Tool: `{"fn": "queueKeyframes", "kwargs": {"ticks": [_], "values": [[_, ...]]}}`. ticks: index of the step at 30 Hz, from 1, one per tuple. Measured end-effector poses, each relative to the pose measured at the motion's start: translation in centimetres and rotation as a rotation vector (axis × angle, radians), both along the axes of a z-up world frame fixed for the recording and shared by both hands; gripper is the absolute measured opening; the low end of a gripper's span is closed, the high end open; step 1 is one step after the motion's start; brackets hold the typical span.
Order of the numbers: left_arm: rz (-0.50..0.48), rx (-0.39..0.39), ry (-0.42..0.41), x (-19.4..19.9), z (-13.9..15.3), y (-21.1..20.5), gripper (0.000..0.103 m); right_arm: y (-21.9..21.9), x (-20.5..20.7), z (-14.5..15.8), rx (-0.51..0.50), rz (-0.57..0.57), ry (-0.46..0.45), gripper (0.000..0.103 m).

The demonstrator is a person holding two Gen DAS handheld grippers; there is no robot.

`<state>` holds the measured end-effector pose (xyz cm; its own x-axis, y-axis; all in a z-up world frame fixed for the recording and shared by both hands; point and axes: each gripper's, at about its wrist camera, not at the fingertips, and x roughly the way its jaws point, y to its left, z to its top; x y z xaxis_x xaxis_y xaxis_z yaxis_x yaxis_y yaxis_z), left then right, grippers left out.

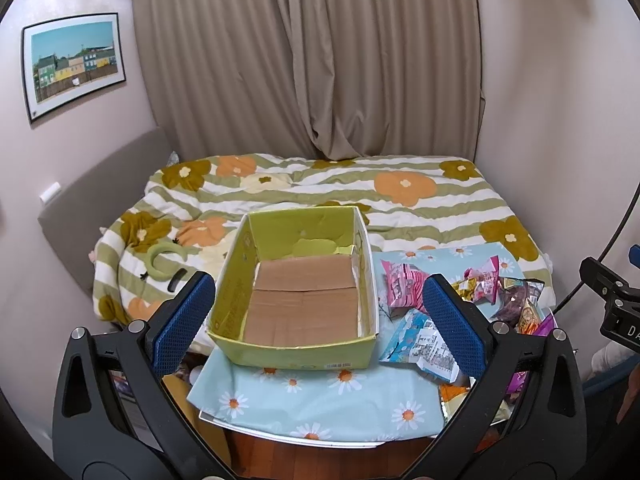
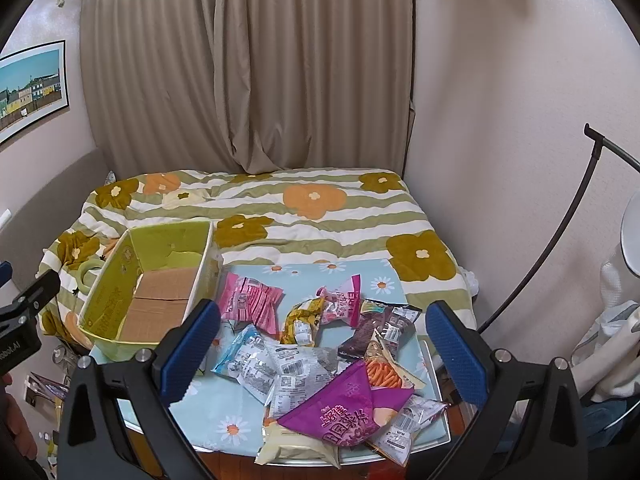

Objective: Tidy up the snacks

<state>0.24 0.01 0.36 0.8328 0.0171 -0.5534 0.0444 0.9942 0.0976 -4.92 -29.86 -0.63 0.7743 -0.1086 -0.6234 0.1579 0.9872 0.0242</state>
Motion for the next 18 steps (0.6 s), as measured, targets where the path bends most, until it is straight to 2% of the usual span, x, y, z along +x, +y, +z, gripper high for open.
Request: {"fn": "queueKeyframes", "kwargs": {"ticks": [18], "values": [[0.003,-0.010,0.013,0.2,-0.2,0.7,0.103,1.5,-0.6,-0.2,0.003,0.004,0.001,0.102]]}}
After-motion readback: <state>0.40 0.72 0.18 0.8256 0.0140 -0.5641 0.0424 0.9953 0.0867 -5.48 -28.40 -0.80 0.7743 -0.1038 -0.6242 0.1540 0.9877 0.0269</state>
